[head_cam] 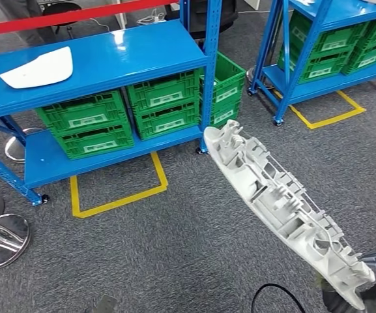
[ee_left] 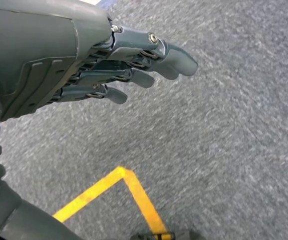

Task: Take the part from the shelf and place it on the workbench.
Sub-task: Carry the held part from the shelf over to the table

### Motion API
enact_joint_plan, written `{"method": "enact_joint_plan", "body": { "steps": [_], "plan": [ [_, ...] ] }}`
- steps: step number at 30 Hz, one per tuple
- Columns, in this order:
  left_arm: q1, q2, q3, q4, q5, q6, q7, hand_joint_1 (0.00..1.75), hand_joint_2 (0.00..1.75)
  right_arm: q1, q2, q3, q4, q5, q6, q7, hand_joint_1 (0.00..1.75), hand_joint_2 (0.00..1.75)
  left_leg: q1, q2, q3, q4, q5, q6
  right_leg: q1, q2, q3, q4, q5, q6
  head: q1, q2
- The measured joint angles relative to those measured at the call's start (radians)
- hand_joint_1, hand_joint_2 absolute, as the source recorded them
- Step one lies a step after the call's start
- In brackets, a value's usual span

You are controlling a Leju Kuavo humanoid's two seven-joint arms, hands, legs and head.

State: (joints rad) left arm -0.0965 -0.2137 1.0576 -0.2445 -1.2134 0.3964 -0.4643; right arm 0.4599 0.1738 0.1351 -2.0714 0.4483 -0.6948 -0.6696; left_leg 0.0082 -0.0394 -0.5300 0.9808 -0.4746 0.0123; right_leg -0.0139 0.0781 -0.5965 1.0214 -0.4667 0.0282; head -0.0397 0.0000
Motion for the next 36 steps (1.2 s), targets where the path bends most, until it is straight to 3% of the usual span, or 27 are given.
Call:
{"method": "enact_joint_plan", "body": {
  "steps": [2, 4, 5, 6, 7, 9, 11, 12, 14, 16, 19, 20, 21, 22, 23, 25, 27, 29, 31, 32, 34, 36],
  "plan": [
    [-0.001, 0.001, 0.0, 0.0, 0.006, -0.002, -0.006, 0.0, 1.75, -0.01, 0.0, -0.001, 0.001, 0.001, 0.006, 0.0, 1.75, 1.75, 0.001, 0.024, 0.001, -0.006, 0.004, 0.008, 0.002, -0.044, -0.044, 0.09, -0.051, 0.005, 0.006, 0.0],
    [0.002, 0.002, 0.0, 0.0, 0.01, -0.004, -0.009, 0.0, 1.75, -0.021, 0.0, -0.001, 0.005, 0.002, 0.01, 0.0, 1.75, 1.75, -0.001, 0.047, -0.001, -0.006, 0.004, 0.011, 0.002, -0.065, -0.101, 0.216, -0.114, 0.011, 0.01, 0.0],
    [0.003, 0.004, 0.0, 0.0, 0.01, -0.005, -0.009, 0.0, 1.75, -0.022, 0.0, -0.001, 0.007, 0.002, 0.01, 0.0, 1.75, 1.75, -0.001, 0.058, -0.001, -0.006, 0.003, 0.011, 0.001, -0.068, -0.117, 0.253, -0.126, 0.013, 0.009, 0.0],
    [0.004, 0.005, 0.001, 0.0, 0.01, -0.005, -0.009, 0.0, 1.75, -0.023, 0.0, -0.002, 0.009, 0.002, 0.01, 0.0, 1.75, 1.75, -0.002, 0.068, -0.002, -0.005, 0.003, 0.011, 0.001, -0.07, -0.115, 0.256, -0.118, 0.015, 0.01, 0.0],
    [0.004, 0.006, 0.001, 0.0, 0.011, -0.005, -0.009, 0.0, 1.75, -0.024, 0.0, -0.002, 0.011, 0.002, 0.01, 0.0, 1.75, 1.75, -0.002, 0.077, -0.001, -0.005, 0.002, 0.01, 0.0, -0.074, -0.092, 0.22, -0.095, 0.015, 0.01, 0.0],
    [0.003, 0.007, 0.001, 0.0, 0.011, -0.006, -0.009, 0.0, 1.75, -0.027, 0.0, -0.003, 0.013, 0.003, 0.01, 0.0, 1.75, 1.75, -0.004, 0.094, 0.002, -0.003, -0.001, 0.004, 0.002, -0.103, -0.014, 0.085, -0.04, 0.014, 0.01, 0.0],
    [0.003, 0.008, 0.001, 0.0, 0.011, -0.006, -0.009, 0.0, 1.75, -0.031, 0.0, -0.003, 0.014, 0.003, 0.01, 0.0, 1.75, 1.75, -0.01, 0.106, 0.003, 0.001, -0.005, -0.006, 0.006, -0.129, 0.039, -0.006, -0.02, 0.003, 0.009, 0.0],
    [0.003, 0.009, 0.001, 0.0, 0.012, -0.006, -0.01, 0.0, 1.75, -0.031, 0.0, -0.003, 0.014, 0.004, 0.009, 0.0, 1.75, 1.75, -0.013, 0.112, 0.003, 0.003, -0.006, -0.011, 0.009, -0.131, 0.044, -0.017, -0.023, -0.003, 0.008, 0.0],
    [0.002, 0.009, 0.001, 0.0, 0.012, -0.006, -0.01, 0.0, 1.75, -0.03, 0.0, -0.005, 0.014, 0.003, 0.008, 0.0, 1.75, 1.75, -0.012, 0.119, 0.003, 0.007, -0.009, -0.018, 0.008, -0.115, 0.041, -0.017, -0.019, -0.017, 0.007, 0.0],
    [0.002, 0.009, 0.001, 0.0, 0.011, -0.006, -0.011, 0.0, 1.75, -0.029, 0.0, -0.007, 0.014, 0.003, 0.007, 0.0, 1.75, 1.75, -0.008, 0.094, -0.01, 0.041, -0.039, -0.028, 0.005, -0.1, 0.038, -0.018, -0.014, -0.029, 0.005, 0.0],
    [0.004, 0.009, 0.001, 0.0, 0.01, -0.006, -0.011, 0.0, 1.75, -0.029, 0.0, -0.007, 0.014, 0.003, 0.006, 0.0, 1.75, 1.75, -0.004, 0.054, -0.088, 0.218, -0.135, -0.036, 0.005, -0.075, 0.035, -0.018, -0.011, -0.04, 0.002, 0.0],
    [0.006, 0.009, 0.001, 0.0, 0.01, -0.006, -0.011, 0.0, 1.75, -0.028, 0.0, -0.007, 0.015, 0.003, 0.006, 0.0, 1.75, 1.75, -0.004, 0.052, -0.113, 0.27, -0.151, -0.035, 0.006, -0.065, 0.034, -0.018, -0.01, -0.041, 0.003, 0.0],
    [0.007, 0.009, 0.001, 0.0, 0.01, -0.006, -0.011, 0.0, 1.75, -0.028, 0.0, -0.007, 0.015, 0.003, 0.006, 0.0, 1.75, 1.75, -0.004, 0.051, -0.124, 0.292, -0.147, -0.034, 0.007, -0.054, 0.034, -0.018, -0.01, -0.042, 0.003, 0.0],
    [0.007, 0.009, 0.001, 0.0, 0.01, -0.006, -0.011, 0.0, 1.75, -0.028, 0.0, -0.008, 0.015, 0.003, 0.006, 0.0, 1.75, 1.75, -0.004, 0.05, -0.12, 0.281, -0.125, -0.031, 0.009, -0.044, 0.034, -0.018, -0.01, -0.042, 0.003, 0.0],
    [0.006, 0.009, 0.001, 0.0, 0.01, -0.006, -0.011, 0.0, 1.75, -0.028, 0.0, -0.008, 0.015, 0.003, 0.006, 0.0, 1.75, 1.75, -0.005, 0.045, -0.1, 0.233, -0.087, -0.026, 0.01, -0.033, 0.036, -0.017, -0.009, -0.042, 0.003, 0.0],
    [0.005, 0.011, 0.001, 0.0, 0.01, -0.006, -0.011, 0.0, 1.75, -0.028, 0.0, -0.008, 0.015, 0.003, 0.006, 0.0, 1.75, 1.75, -0.004, 0.008, -0.045, 0.107, -0.018, -0.012, 0.011, -0.014, 0.036, -0.016, -0.009, -0.04, 0.003, 0.0],
    [0.003, 0.013, 0.001, 0.0, 0.009, -0.006, -0.011, 0.0, 1.75, -0.028, 0.0, -0.008, 0.015, 0.001, 0.006, 0.0, 1.75, 1.75, -0.005, -0.021, -0.014, 0.031, -0.001, -0.003, 0.01, 0.003, 0.027, -0.012, -0.006, -0.033, 0.002, 0.0],
    [0.002, 0.012, 0.001, 0.0, 0.008, -0.005, -0.011, 0.0, 1.75, -0.025, 0.0, -0.009, 0.014, 0.0, 0.004, 0.0, 1.75, 1.75, -0.006, -0.012, -0.008, 0.013, -0.006, 0.0, 0.008, 0.017, 0.017, -0.013, -0.001, -0.02, 0.001, 0.0],
    [0.0, 0.009, 0.001, 0.0, 0.007, -0.004, -0.011, 0.0, 1.75, -0.02, 0.0, -0.01, 0.012, -0.003, 0.003, 0.0, 1.75, 1.75, -0.002, 0.006, -0.005, 0.0, 0.001, 0.004, 0.008, 0.0, 0.002, 0.004, -0.013, -0.009, 0.004, 0.0],
    [-0.001, 0.007, 0.001, 0.0, 0.007, -0.004, -0.011, 0.0, 1.75, -0.02, 0.0, -0.01, 0.011, -0.004, 0.002, 0.0, 1.75, 1.75, 0.0, 0.017, -0.003, -0.006, 0.004, 0.007, 0.008, -0.02, -0.016, 0.038, -0.035, -0.004, 0.007, 0.0],
    [-0.002, 0.005, 0.001, 0.0, 0.006, -0.004, -0.011, 0.0, 1.75, -0.022, 0.0, -0.01, 0.01, -0.006, 0.002, 0.0, 1.75, 1.75, -0.001, 0.039, -0.002, -0.007, 0.004, 0.011, 0.005, -0.056, -0.075, 0.158, -0.096, 0.005, 0.012, 0.0],
    [-0.002, 0.005, 0.001, 0.0, 0.006, -0.004, -0.01, 0.0, 1.75, -0.019, 0.0, -0.012, 0.01, -0.006, 0.002, 0.0, 1.75, 1.75, -0.002, 0.061, -0.003, -0.006, 0.003, 0.012, 0.002, -0.067, -0.119, 0.25, -0.125, 0.012, 0.012, 0.0]
  ]
}}
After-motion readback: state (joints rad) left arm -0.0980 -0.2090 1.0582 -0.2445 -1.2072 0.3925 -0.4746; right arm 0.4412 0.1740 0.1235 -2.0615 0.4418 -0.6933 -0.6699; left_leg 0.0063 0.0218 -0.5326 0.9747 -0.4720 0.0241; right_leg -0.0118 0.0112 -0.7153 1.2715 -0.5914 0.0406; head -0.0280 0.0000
